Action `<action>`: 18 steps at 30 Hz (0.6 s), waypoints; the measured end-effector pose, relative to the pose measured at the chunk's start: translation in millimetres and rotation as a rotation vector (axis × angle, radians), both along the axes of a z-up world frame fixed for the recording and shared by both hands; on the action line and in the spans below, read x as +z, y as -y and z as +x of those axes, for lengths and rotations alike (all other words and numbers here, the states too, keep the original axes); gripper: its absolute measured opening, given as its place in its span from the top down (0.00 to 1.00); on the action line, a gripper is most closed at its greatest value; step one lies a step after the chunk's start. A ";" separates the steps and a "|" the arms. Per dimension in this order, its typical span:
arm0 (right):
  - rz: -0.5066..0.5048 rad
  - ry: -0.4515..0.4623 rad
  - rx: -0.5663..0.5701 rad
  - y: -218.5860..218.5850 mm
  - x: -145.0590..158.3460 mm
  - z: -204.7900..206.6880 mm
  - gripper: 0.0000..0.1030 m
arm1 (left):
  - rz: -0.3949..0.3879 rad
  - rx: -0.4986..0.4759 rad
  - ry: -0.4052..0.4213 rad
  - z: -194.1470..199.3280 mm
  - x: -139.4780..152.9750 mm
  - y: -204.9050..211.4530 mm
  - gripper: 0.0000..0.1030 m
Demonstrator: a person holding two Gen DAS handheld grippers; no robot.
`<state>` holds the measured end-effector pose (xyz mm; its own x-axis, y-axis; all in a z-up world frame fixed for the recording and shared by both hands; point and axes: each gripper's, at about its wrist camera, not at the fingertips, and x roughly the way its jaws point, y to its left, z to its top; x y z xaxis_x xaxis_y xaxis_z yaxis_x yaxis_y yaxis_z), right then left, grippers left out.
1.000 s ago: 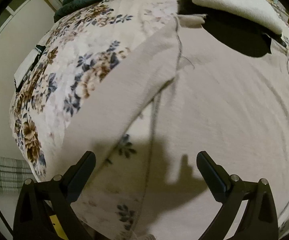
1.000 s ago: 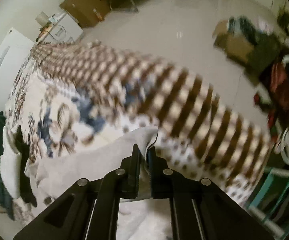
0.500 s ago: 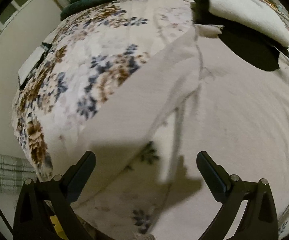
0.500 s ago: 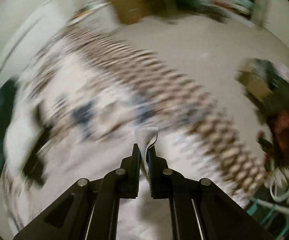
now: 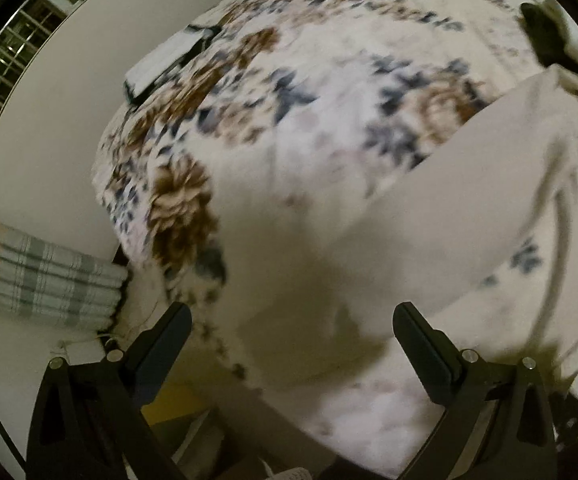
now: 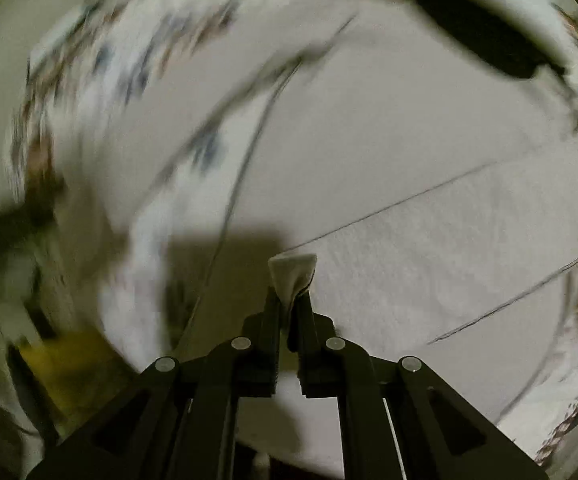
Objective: Fold small clothes
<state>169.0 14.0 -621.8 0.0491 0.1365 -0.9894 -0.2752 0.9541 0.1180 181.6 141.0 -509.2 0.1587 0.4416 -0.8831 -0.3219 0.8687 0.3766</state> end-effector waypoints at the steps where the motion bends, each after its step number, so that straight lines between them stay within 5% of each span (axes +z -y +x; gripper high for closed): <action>1: -0.028 -0.022 0.030 -7.6 -12.3 -14.2 0.93 | 0.001 0.007 -0.006 -3.0 -2.5 -4.6 0.00; 5: -0.113 -0.042 0.087 -8.5 -38.1 -38.8 0.92 | -0.034 0.034 -0.028 -10.5 -16.0 -21.4 0.00; 8: -0.034 -0.095 0.027 13.0 -37.3 -33.8 0.84 | -0.133 0.076 -0.016 -15.1 -18.3 -38.5 0.00; 12: 0.185 -0.144 -0.143 69.6 -12.1 -26.5 0.33 | -0.290 0.148 0.020 -26.5 -26.0 -67.3 0.00; 15: 0.262 -0.118 -0.287 124.9 7.1 -22.6 0.30 | -0.485 0.226 -0.004 -32.6 -55.0 -89.2 0.00; 18: 0.252 -0.118 -0.406 177.3 11.9 -21.6 0.30 | -0.569 0.295 -0.013 -35.6 -82.7 -104.2 0.00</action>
<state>147.4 -163.3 -610.0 0.0375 0.3652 -0.9302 0.1417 0.9195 0.3667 146.0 245.2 -591.8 0.0896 -0.0731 -0.9933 -0.5762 0.8097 -0.1115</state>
